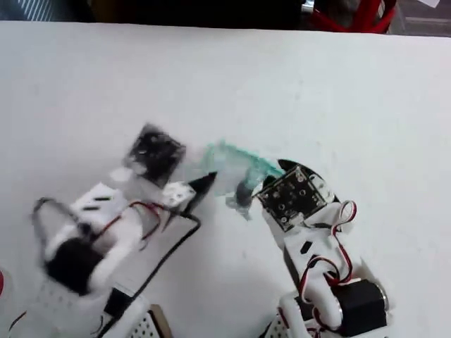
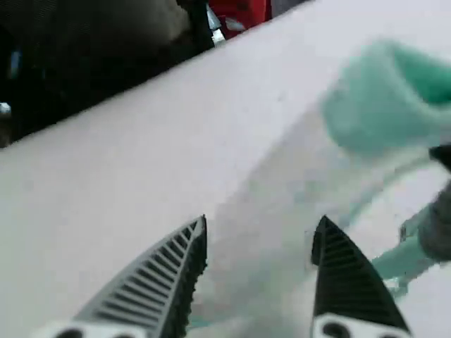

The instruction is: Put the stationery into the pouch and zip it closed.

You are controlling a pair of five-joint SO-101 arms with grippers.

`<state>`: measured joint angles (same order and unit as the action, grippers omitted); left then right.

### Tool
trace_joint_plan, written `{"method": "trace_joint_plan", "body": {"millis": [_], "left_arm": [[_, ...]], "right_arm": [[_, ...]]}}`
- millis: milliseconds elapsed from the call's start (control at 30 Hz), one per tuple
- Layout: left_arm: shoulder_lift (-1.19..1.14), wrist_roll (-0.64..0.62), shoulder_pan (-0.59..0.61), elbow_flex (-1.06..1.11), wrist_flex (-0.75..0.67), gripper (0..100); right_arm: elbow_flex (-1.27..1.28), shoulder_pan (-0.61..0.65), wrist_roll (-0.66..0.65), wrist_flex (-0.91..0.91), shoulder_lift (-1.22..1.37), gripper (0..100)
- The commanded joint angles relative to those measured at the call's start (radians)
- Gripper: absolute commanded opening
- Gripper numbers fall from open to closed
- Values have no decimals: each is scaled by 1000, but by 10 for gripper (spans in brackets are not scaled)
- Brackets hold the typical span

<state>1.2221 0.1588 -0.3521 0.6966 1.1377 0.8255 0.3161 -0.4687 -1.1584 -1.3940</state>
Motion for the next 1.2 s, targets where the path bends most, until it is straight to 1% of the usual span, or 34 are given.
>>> {"method": "trace_joint_plan", "body": {"millis": [0, 100, 167, 233, 267, 367, 433, 500, 600, 767, 933, 1000, 1100, 1167], "left_arm": [[113, -9, 18, -198, 112, 244], [157, 69, 18, -230, 187, 244], [150, 83, 19, -212, 226, 244], [139, 81, 15, -175, 219, 244], [131, 74, -7, -152, 193, 244], [104, 23, -122, -46, 54, 244], [73, 18, -199, 37, -61, 244], [42, 14, -231, 101, -178, 242], [7, 14, -231, 184, -319, 242], [-13, 12, -234, 321, -497, 241], [-15, 12, -203, 436, -675, 234], [-15, 12, -203, 465, -727, 201], [-15, 17, -200, 499, -802, 119], [-15, 20, -199, 508, -816, 62]], "right_arm": [[2, -8, 43, 56, -13, 18], [5, -2, 46, 59, -13, 18], [5, -2, 46, 64, -13, 18], [8, -1, 48, 68, -13, 18], [11, 4, 58, 76, -13, 18], [31, 42, 81, 87, -13, 18], [46, 79, 80, 85, -13, 18], [54, 90, 80, 81, -21, 18], [54, 90, 84, 79, -21, 18], [54, 97, 87, 58, -21, 18], [64, 97, 89, 64, -22, 18], [75, 97, 89, 65, -22, 18], [83, 97, 89, 67, -22, 18], [84, 97, 89, 67, -22, 18]]}}
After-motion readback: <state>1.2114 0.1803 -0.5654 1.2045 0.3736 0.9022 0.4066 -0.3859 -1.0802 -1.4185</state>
